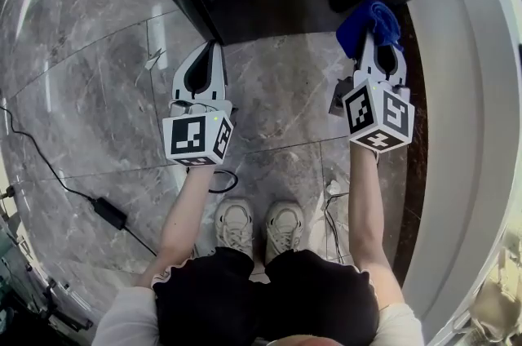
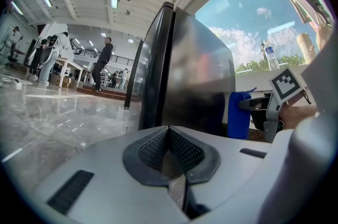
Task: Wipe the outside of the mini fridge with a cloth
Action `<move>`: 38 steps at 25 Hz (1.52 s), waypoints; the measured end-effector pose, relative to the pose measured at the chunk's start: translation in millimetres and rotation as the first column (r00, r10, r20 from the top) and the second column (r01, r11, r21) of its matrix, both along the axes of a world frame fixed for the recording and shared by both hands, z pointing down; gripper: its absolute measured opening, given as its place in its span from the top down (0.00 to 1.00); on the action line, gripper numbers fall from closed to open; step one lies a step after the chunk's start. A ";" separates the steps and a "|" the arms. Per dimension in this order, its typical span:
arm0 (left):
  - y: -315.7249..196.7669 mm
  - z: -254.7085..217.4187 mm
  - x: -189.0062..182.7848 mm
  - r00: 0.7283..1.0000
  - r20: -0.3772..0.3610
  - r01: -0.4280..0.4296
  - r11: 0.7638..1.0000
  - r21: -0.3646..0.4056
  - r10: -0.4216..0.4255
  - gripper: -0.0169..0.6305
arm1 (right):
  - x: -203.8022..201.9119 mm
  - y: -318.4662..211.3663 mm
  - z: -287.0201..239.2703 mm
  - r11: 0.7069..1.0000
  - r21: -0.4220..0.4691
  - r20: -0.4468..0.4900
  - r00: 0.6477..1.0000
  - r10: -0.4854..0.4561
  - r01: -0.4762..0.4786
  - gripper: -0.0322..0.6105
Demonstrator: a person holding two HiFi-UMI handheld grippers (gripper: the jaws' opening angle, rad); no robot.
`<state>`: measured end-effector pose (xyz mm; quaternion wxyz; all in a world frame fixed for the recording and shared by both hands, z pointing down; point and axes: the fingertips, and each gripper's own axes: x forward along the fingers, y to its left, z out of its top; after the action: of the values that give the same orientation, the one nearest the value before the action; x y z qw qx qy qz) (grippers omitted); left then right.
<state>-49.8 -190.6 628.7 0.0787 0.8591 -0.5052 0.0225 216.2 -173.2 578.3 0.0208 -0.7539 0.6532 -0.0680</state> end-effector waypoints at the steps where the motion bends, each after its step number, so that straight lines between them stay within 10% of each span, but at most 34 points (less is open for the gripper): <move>1: 0.3 0.8 -4.5 1.000 -0.001 0.010 1.000 -0.002 -0.010 0.97 | -20.8 -1.0 -0.8 0.999 0.004 0.009 0.999 -0.050 0.050 0.85; 8: -0.3 4.7 -35.7 0.998 0.006 0.067 0.998 -0.016 -0.067 0.97 | -189.9 -9.7 38.0 0.897 -0.061 0.015 0.899 -0.437 0.437 0.85; 14: -6.6 16.0 -61.6 0.992 0.004 0.127 0.991 -0.035 -0.127 0.97 | -260.8 -26.3 59.7 0.846 -0.088 -0.029 0.848 -0.530 0.526 0.85; 28: -14.9 37.9 -63.4 0.989 0.001 0.149 0.986 -0.081 -0.149 0.97 | -270.4 -44.7 64.7 0.828 -0.069 -0.046 0.827 -0.560 0.557 0.85; 38: -11.5 37.3 -53.5 0.992 0.005 0.127 0.989 -0.080 -0.127 0.97 | -235.6 -40.6 48.6 0.867 -0.028 -0.053 0.865 -0.499 0.498 0.85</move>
<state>-103.4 -202.1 666.1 0.1143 0.8212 -0.5578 0.0375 -19.4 -213.9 626.9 -0.0214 -0.5614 0.8255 -0.0533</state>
